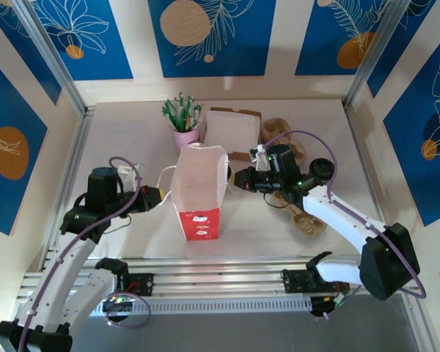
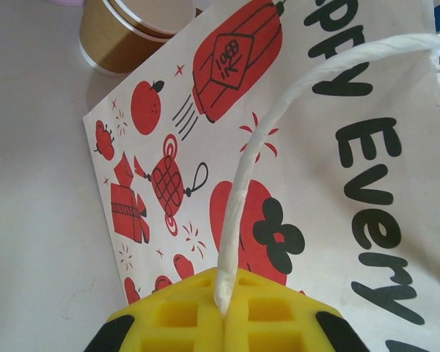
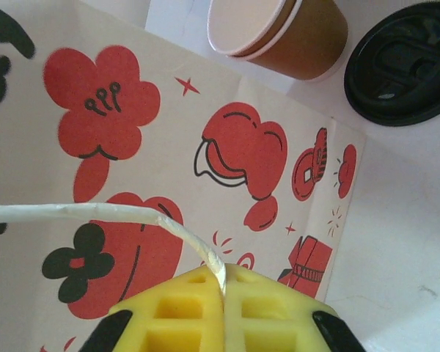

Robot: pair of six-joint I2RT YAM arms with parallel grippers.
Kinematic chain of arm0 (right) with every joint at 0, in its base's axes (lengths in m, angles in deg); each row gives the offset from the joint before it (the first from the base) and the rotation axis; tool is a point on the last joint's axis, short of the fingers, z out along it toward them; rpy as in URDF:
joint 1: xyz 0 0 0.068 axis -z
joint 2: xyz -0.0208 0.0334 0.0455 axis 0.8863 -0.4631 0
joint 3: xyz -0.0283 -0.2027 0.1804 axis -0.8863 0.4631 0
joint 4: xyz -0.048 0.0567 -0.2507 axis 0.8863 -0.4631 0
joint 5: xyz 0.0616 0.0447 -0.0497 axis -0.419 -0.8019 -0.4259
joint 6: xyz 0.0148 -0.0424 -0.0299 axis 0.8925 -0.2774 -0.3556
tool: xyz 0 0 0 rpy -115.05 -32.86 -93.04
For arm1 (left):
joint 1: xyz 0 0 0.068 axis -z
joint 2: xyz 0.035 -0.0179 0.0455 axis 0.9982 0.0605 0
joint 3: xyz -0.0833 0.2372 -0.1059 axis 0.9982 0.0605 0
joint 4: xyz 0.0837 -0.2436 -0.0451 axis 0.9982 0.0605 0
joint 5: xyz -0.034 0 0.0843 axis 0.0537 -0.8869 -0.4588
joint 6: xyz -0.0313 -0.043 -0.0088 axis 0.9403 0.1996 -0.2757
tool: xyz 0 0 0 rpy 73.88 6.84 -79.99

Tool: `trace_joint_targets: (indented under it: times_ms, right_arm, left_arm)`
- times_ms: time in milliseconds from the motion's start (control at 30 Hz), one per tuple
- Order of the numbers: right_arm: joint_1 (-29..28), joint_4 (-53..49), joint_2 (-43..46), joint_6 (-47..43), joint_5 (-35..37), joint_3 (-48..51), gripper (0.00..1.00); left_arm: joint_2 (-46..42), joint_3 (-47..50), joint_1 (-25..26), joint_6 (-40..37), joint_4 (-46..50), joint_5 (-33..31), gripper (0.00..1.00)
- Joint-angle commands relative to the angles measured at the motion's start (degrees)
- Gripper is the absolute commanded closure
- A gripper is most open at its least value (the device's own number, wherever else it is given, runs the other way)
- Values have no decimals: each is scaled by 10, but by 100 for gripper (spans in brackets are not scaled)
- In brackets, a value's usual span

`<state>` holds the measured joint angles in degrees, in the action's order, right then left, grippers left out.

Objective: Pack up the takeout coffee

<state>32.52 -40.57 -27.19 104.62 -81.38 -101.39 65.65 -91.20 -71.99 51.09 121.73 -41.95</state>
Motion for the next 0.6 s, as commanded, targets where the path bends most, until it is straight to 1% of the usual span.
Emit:
trace_joint_targets:
  times_ms: [0,100,267,400,500,567]
  right_arm:
    - [5,-49,27,-35,22,-35,83]
    - [10,-74,33,-49,20,-57,71]
    - [15,-113,37,-64,23,-90,62]
    - [25,-164,55,-82,51,-127,51]
    - [41,-196,68,-85,64,-148,45]
    - [49,-217,71,-86,69,-161,43]
  left_arm:
    - [-4,-8,4,-2,-3,13,100]
    - [-1,-11,4,0,-5,16,100]
    - [0,-13,4,5,-8,17,100]
    - [0,-21,4,8,-1,15,100]
    - [0,-27,4,12,3,15,100]
    - [0,-29,4,16,3,15,100]
